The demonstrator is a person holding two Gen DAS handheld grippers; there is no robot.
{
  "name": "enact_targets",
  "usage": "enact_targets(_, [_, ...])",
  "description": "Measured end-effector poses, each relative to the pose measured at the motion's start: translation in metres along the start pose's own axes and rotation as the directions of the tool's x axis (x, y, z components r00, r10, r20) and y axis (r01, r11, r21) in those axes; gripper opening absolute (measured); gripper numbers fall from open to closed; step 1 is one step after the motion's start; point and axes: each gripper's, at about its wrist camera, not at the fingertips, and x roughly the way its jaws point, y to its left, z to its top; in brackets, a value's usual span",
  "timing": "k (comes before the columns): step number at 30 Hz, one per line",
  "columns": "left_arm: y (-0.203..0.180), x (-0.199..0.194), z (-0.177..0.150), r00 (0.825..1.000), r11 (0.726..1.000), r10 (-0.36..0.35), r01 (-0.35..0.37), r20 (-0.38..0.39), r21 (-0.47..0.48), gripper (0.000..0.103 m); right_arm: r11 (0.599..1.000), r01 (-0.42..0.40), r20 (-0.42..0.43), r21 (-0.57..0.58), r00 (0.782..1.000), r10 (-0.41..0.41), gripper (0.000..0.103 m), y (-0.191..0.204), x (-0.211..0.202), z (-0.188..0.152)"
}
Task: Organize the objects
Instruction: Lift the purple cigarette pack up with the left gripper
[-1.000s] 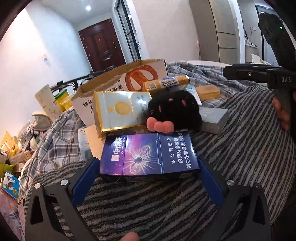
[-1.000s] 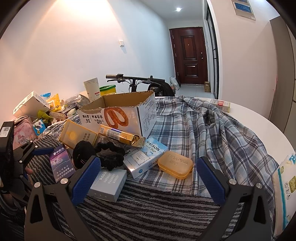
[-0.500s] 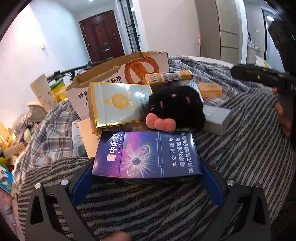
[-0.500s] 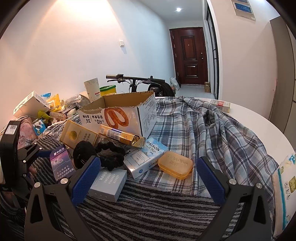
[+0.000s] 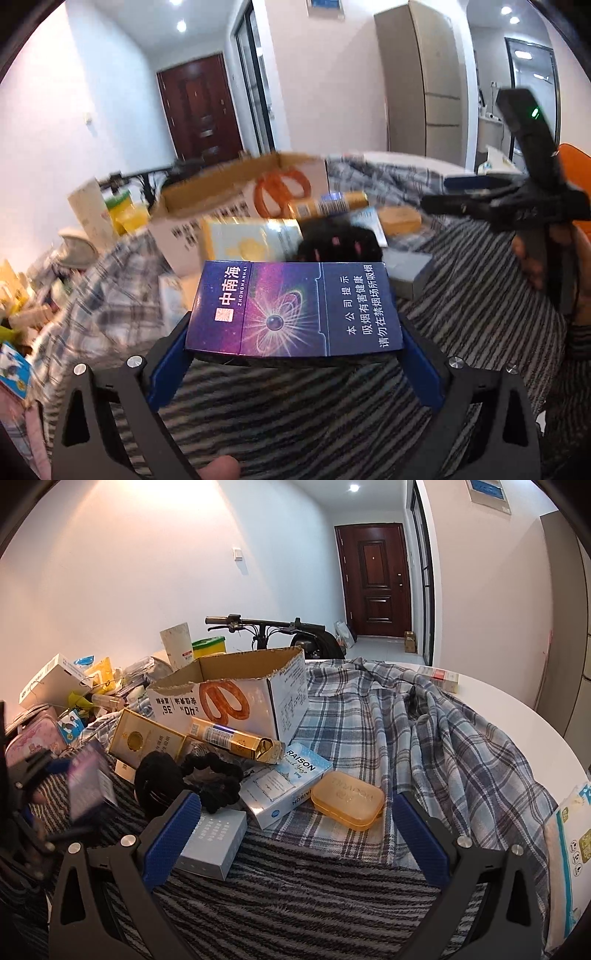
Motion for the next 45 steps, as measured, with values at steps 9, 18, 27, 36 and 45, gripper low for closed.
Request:
enact_targets(9, [0.037,-0.038,0.023,0.974,0.996,0.081,-0.074,0.211,-0.044,0.100,1.000,-0.003,-0.012,0.002,1.000,0.003,0.103,0.000,0.003,0.000])
enact_targets(18, [0.097,-0.034,0.032,0.901,0.944,0.331,-0.313,0.280,-0.109,0.100,1.000,0.001,-0.017,-0.006,1.000,-0.001,0.103,0.002,0.004,0.000])
enact_targets(27, [0.121,-0.006,0.013,0.947,0.964,0.227,-0.185,0.227,-0.192,0.100,1.000,0.018,-0.063,-0.010,0.998,-0.018,0.103,0.002,0.013,-0.001])
enact_targets(36, [0.117,-0.002,0.010,0.950,0.964,0.227,-0.187,0.214,-0.191,0.100,1.000,0.024,-0.077,-0.014,0.997,-0.025,0.103,0.002,0.016,-0.001])
enact_targets(45, [0.115,-0.003,0.010,0.951,0.963,0.235,-0.199,0.201,-0.183,0.100,1.000,0.022,-0.119,-0.004,0.993,-0.022,0.103,-0.001,0.024,-0.002])
